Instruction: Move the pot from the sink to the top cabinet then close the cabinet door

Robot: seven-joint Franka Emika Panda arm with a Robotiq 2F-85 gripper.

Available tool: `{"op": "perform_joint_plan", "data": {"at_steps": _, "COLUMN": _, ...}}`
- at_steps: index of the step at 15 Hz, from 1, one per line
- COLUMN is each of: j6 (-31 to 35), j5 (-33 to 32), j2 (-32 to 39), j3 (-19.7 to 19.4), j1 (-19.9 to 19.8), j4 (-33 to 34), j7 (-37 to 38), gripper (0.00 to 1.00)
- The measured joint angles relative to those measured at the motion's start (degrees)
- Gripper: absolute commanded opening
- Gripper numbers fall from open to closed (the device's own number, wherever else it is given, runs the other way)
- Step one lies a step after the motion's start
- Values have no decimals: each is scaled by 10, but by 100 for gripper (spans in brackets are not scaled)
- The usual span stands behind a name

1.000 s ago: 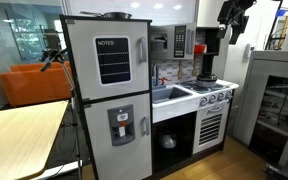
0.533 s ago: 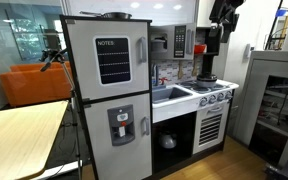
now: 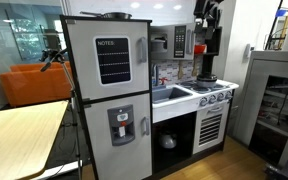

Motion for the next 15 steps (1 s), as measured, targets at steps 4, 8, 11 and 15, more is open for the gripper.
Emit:
{"op": "perform_joint_plan", "data": {"at_steps": 4, "j6": 13, "j5": 0, "j2": 17, "j3": 21, "j1": 25, "j4": 17, "j7": -1, "gripper": 100}}
{"op": "perform_joint_plan", "data": {"at_steps": 8, "j6": 45, "j5": -3, "j2": 52, "j3": 44, "j1": 45, "j4": 38, "j7": -5, "gripper": 100}}
{"op": "perform_joint_plan", "data": {"at_steps": 11, "j6": 73, "j5": -9, "j2": 80, "j3": 53, "j1": 47, "j4": 51, "j7": -17, "gripper": 100}}
{"op": "perform_joint_plan", "data": {"at_steps": 15, "j6": 94, "j5": -25, "j2": 109, "j3": 53, "j1": 46, "j4": 67, "j7": -34, "gripper": 100}}
